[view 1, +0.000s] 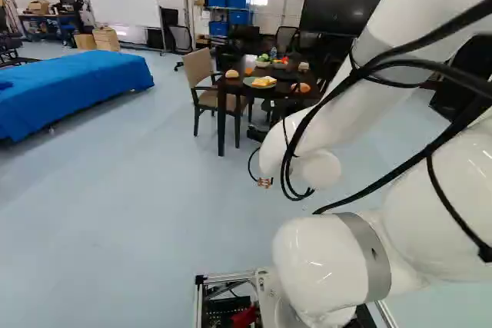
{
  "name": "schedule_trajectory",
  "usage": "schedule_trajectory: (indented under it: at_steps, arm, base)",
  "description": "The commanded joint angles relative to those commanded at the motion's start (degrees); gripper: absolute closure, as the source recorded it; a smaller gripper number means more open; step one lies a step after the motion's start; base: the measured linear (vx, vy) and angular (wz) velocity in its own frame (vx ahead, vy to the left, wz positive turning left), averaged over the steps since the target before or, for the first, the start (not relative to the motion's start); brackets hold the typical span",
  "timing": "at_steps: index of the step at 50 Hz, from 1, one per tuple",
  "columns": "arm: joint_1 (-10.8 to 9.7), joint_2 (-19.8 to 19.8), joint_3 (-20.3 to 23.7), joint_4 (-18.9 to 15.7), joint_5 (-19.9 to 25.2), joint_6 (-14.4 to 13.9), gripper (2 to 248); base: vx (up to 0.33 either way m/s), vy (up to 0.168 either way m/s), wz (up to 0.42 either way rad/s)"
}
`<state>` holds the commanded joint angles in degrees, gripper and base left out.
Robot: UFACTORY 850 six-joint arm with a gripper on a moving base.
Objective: Move the croissant to the empty plate
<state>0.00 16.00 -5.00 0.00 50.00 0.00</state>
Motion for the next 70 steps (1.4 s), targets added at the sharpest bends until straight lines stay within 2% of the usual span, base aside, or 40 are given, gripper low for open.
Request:
schedule_trajectory:
  at_steps: [31,57,70]
  arm:
    - [0.0,0.0,0.0,0.0,0.0,0.0,3]
    - [0.0,0.0,0.0,0.0,0.0,0.0,3]
    - [0.0,0.0,0.0,0.0,0.0,0.0,3]
  base:
    - [0.22,0.001,-0.015]
    - [0.251,-0.042,-0.245]
    - [0.227,0.02,-0.068]
